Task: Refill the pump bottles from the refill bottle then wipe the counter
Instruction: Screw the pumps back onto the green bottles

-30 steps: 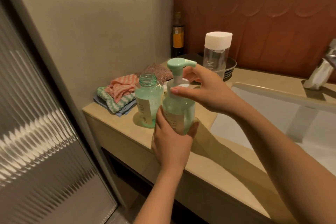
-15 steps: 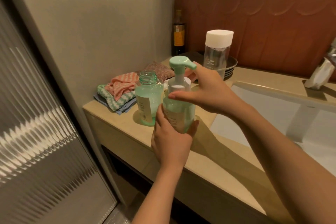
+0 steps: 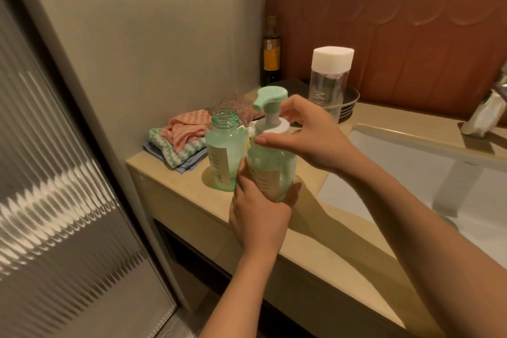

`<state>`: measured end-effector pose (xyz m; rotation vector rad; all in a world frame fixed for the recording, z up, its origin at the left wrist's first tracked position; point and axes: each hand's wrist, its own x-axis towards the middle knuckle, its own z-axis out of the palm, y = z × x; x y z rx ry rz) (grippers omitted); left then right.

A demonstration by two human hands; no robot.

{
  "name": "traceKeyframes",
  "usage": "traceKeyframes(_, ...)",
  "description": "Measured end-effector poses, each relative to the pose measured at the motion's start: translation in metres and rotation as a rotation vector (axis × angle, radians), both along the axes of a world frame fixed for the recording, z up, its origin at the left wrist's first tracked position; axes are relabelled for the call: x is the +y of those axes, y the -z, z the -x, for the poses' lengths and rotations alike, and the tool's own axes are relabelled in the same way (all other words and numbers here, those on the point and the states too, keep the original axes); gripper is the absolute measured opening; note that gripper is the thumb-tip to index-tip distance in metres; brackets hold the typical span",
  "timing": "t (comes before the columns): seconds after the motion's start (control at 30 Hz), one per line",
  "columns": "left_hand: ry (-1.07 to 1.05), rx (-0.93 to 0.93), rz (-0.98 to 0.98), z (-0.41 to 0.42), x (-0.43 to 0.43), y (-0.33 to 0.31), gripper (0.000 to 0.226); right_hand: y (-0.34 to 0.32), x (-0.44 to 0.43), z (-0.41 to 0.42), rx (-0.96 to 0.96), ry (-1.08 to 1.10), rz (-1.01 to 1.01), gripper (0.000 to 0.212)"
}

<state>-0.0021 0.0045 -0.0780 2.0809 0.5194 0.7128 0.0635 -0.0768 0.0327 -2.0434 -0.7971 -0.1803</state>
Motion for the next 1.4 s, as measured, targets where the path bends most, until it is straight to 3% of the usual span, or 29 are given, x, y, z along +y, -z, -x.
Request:
traceKeyframes(0.07, -0.009, 0.018, -0.018, 0.001, -0.001, -0.001, 0.097, 0.004, 0.007, 0.002, -0.070, 0.060, 0.028, 0.061)
traceKeyframes(0.13, -0.015, -0.012, -0.032, 0.002, -0.001, 0.000, 0.098, 0.001, 0.006, 0.001, -0.051, -0.058, 0.048, 0.066)
traceKeyframes(0.23, -0.013, -0.023, -0.018, 0.000, 0.000, 0.000, 0.098, -0.011, -0.009, -0.002, 0.102, -0.265, 0.021, 0.050)
traceKeyframes(0.37, -0.032, -0.028, -0.015, -0.001, 0.000, 0.001, 0.093, -0.018, -0.019, -0.005, 0.057, -0.227, -0.030, 0.036)
traceKeyframes(0.47, -0.020, -0.026, -0.014, 0.000, -0.001, 0.001, 0.095, -0.014, -0.012, -0.005, 0.021, -0.228, 0.000, 0.040)
traceKeyframes(0.57, -0.016, -0.026, -0.015, 0.000, -0.001, 0.001, 0.098, -0.009, -0.007, -0.005, 0.108, -0.292, -0.001, 0.042)
traceKeyframes(0.7, -0.003, -0.003, -0.009, -0.001, 0.000, 0.000, 0.103, -0.003, 0.002, -0.001, 0.016, -0.085, -0.087, 0.046)
traceKeyframes(0.8, -0.013, -0.030, -0.036, 0.000, 0.000, 0.001, 0.104, 0.001, 0.013, 0.003, -0.105, 0.039, -0.013, 0.044)
traceKeyframes(0.87, -0.029, -0.060, -0.050, 0.001, 0.000, 0.002, 0.101, -0.005, 0.010, 0.002, -0.077, -0.107, 0.048, 0.042)
traceKeyframes(0.97, -0.030, -0.055, -0.053, 0.000, 0.001, 0.003, 0.100, -0.014, -0.006, -0.002, 0.207, -0.382, 0.099, 0.021)
traceKeyframes(1.07, -0.023, -0.045, -0.031, -0.002, 0.001, 0.004, 0.098, -0.012, -0.022, -0.010, 0.265, -0.461, 0.136, 0.047)
traceKeyframes(1.27, -0.019, -0.028, -0.025, -0.003, 0.001, 0.004, 0.099, 0.001, -0.001, -0.004, 0.079, -0.102, -0.009, 0.060)
traceKeyframes(1.33, -0.023, -0.026, -0.017, -0.003, 0.001, 0.004, 0.103, 0.004, 0.006, -0.002, 0.028, -0.103, 0.010, 0.072)
traceKeyframes(1.4, -0.030, -0.052, -0.024, -0.001, 0.001, 0.004, 0.103, 0.000, 0.005, -0.002, 0.128, -0.223, 0.028, 0.064)
